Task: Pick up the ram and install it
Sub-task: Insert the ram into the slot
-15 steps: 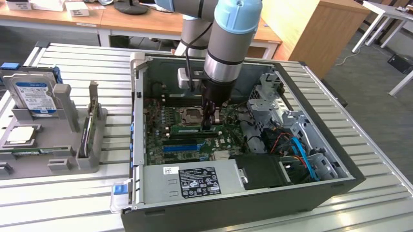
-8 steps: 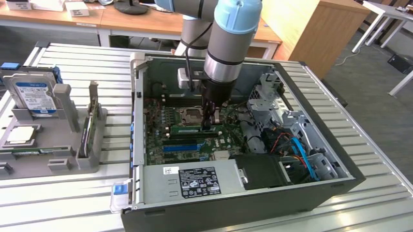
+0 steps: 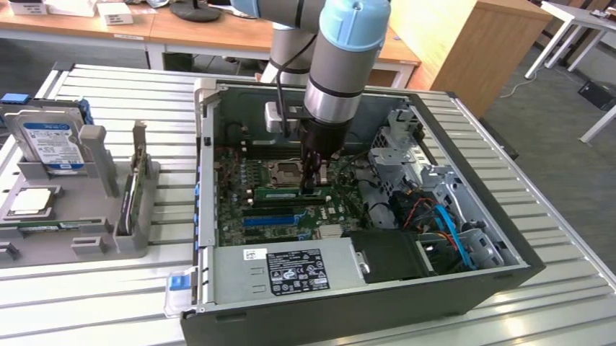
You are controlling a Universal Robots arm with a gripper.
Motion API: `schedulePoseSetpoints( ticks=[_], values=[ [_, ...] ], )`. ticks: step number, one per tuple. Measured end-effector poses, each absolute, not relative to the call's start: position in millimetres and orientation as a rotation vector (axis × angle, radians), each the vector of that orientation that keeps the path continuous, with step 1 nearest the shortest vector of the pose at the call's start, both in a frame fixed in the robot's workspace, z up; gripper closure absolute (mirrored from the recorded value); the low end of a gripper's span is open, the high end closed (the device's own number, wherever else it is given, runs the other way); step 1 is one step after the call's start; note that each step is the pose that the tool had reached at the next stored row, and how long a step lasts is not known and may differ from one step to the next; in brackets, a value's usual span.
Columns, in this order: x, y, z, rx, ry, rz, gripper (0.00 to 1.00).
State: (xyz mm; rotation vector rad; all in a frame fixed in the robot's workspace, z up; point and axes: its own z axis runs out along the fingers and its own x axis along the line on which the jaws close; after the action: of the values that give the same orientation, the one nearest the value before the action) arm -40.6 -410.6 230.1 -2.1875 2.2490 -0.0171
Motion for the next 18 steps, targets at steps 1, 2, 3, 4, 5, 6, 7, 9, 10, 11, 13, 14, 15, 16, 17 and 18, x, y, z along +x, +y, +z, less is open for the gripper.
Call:
schedulePoseSetpoints(
  ticks=[1, 2, 3, 4, 5, 6, 7, 9, 10, 11, 13, 14, 15, 16, 17, 18],
  values=[
    [-40.6, -410.6, 230.1, -2.187, 2.249, -0.017, 0.88],
    [-40.6, -410.6, 230.2, -2.187, 2.249, -0.017, 0.88],
    [-40.7, -410.7, 230.0, -2.188, 2.249, -0.017, 0.88],
    [-40.7, -410.6, 229.6, -2.187, 2.249, -0.017, 0.88],
    [-40.7, -410.7, 229.5, -2.188, 2.249, -0.017, 0.88],
    [-40.6, -410.7, 229.5, -2.188, 2.249, -0.017, 0.88],
    [-40.7, -410.7, 229.5, -2.188, 2.249, -0.017, 0.88],
    [-40.6, -410.6, 229.4, -2.188, 2.249, -0.017, 0.88],
    [-40.7, -410.6, 229.4, -2.188, 2.249, -0.017, 0.88],
    [-40.7, -410.6, 229.4, -2.188, 2.249, -0.017, 0.88],
    [-40.6, -410.6, 229.4, -2.19, 2.247, -0.017, 0.88],
    [-40.6, -410.6, 229.4, -2.191, 2.246, -0.017, 0.88],
    [-40.6, -410.6, 229.4, -2.192, 2.245, -0.017, 0.88],
    [-40.6, -410.6, 229.4, -2.193, 2.244, -0.017, 0.88],
    [-40.6, -410.6, 229.4, -2.194, 2.243, -0.017, 0.88],
    [-40.6, -410.6, 229.4, -2.196, 2.241, -0.017, 0.88]
  ],
)
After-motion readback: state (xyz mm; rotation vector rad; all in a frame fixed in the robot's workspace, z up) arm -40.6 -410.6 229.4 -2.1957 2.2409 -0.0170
